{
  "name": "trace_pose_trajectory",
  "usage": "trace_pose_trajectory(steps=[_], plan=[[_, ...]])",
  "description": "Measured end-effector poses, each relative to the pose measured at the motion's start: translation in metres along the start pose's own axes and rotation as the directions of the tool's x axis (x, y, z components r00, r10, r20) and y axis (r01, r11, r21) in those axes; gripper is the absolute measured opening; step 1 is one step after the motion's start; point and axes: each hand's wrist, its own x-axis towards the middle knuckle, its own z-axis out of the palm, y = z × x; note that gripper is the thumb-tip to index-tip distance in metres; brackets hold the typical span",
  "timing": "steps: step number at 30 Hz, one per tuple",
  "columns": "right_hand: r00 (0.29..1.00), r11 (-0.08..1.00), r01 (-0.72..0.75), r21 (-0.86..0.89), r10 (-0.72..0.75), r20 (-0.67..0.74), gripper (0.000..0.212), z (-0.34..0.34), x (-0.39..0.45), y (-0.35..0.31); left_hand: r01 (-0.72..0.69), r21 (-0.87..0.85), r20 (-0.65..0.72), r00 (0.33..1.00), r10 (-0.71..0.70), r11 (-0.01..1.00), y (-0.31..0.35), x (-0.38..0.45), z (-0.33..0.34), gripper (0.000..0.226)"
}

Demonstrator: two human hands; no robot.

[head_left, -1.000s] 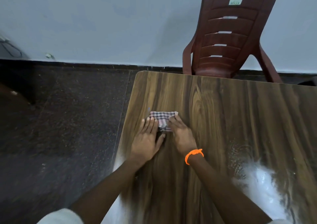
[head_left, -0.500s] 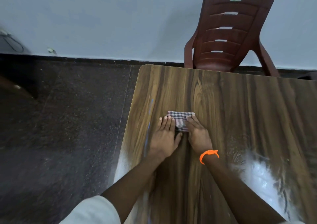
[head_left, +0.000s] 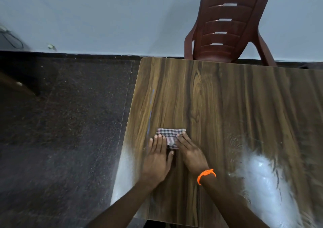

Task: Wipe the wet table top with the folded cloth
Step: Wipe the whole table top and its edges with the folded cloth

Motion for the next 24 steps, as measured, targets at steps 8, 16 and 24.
trace_pose_trajectory(steps=[8,16,24], plan=[[0.975,0.974,-0.221,0.059,0.222,-0.023,0.060,-0.007,0.019,0.011,-0.077,0.089,0.059,0.996,0.071,0.993,0.010,0.040,-0.013,0.065],[0.993,0.993,-0.119,0.003,0.119,0.007,0.053,0.027,0.013,-0.031,-0.027,0.077,0.038,0.999,0.024,0.997,-0.025,-0.010,-0.015,0.065],[0.996,0.996,-0.088,-0.001,0.088,0.028,0.061,0.024,-0.080,-0.043,-0.094,0.068,0.087,0.992,0.088,0.993,-0.002,-0.091,0.012,0.072]])
